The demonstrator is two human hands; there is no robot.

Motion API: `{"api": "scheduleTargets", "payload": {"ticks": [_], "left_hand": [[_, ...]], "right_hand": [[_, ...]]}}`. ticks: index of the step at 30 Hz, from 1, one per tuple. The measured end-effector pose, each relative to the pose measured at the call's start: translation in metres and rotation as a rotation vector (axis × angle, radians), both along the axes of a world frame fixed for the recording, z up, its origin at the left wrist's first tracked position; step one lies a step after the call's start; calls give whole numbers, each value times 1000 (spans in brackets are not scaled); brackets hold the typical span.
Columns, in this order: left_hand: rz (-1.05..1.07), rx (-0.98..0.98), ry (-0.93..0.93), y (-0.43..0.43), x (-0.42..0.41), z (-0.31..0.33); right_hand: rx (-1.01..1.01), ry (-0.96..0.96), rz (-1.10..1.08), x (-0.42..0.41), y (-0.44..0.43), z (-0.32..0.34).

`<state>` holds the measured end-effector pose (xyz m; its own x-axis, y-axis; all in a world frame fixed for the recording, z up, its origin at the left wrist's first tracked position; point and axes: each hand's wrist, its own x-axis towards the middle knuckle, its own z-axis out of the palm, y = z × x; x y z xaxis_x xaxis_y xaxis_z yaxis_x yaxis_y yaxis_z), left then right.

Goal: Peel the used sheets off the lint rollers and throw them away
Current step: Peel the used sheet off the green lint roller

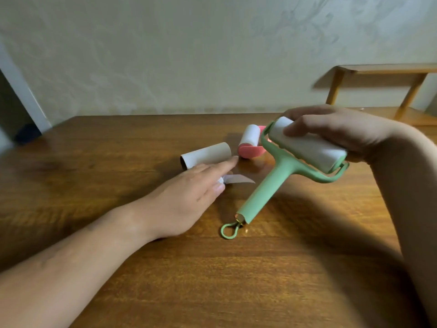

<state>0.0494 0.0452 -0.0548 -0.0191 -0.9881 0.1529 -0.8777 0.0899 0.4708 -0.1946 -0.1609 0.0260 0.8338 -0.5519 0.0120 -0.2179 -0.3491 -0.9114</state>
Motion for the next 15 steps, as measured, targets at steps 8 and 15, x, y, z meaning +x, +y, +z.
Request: {"api": "scheduleTargets", "payload": {"ticks": [8,15], "left_hand": [[31,-196,-73,-5,-6,-5],[-11,-100,-174,-1,-9,-4]], "right_hand": [[-6,25,78,-3,-10,-3],[79,31,143,4,-7,-9]]}}
